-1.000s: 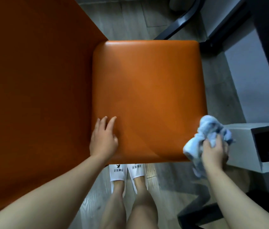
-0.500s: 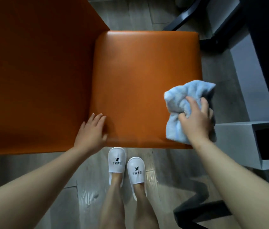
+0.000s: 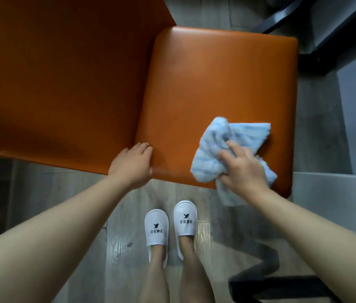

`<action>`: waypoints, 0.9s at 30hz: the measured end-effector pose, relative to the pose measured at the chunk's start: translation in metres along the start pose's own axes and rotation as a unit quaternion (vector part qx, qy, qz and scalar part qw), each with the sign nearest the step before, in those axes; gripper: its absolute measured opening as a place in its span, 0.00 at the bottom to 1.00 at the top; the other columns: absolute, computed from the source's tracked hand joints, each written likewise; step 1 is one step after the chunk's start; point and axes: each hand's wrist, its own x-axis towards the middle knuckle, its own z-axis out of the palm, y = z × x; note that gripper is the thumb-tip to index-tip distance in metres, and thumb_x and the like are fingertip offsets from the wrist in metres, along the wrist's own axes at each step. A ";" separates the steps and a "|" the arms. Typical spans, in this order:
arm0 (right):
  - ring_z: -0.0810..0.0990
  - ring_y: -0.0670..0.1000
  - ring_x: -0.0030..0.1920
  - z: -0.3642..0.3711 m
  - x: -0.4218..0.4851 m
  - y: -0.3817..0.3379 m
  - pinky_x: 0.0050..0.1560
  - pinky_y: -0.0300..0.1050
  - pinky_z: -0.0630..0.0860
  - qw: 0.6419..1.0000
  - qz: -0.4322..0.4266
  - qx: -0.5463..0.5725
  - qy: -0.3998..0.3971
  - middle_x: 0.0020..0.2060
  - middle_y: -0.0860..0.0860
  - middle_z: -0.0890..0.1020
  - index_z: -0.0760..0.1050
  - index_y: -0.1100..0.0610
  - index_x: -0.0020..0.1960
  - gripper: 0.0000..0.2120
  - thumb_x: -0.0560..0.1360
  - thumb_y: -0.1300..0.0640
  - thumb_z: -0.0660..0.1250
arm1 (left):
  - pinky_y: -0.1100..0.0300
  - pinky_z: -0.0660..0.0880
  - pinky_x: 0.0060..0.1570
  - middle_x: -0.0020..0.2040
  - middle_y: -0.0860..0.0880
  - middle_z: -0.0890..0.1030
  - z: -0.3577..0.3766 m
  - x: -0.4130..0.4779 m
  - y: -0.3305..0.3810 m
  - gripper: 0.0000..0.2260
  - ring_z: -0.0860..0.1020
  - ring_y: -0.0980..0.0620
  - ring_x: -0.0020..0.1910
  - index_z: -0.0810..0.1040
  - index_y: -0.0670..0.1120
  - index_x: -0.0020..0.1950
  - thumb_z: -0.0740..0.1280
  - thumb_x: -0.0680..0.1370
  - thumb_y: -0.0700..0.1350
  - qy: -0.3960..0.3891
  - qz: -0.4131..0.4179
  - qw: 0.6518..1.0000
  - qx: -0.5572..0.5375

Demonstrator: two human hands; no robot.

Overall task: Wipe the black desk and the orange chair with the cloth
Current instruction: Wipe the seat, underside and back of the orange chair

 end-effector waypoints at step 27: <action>0.56 0.60 0.71 0.020 0.111 -0.053 0.64 0.61 0.59 0.998 0.035 -0.049 -0.037 0.76 0.51 0.53 0.60 0.37 0.71 0.30 0.71 0.44 0.65 | 0.62 0.52 0.70 0.76 0.45 0.57 -0.012 0.018 -0.005 0.24 0.56 0.49 0.75 0.60 0.43 0.75 0.56 0.79 0.35 0.128 -0.108 0.925 -0.342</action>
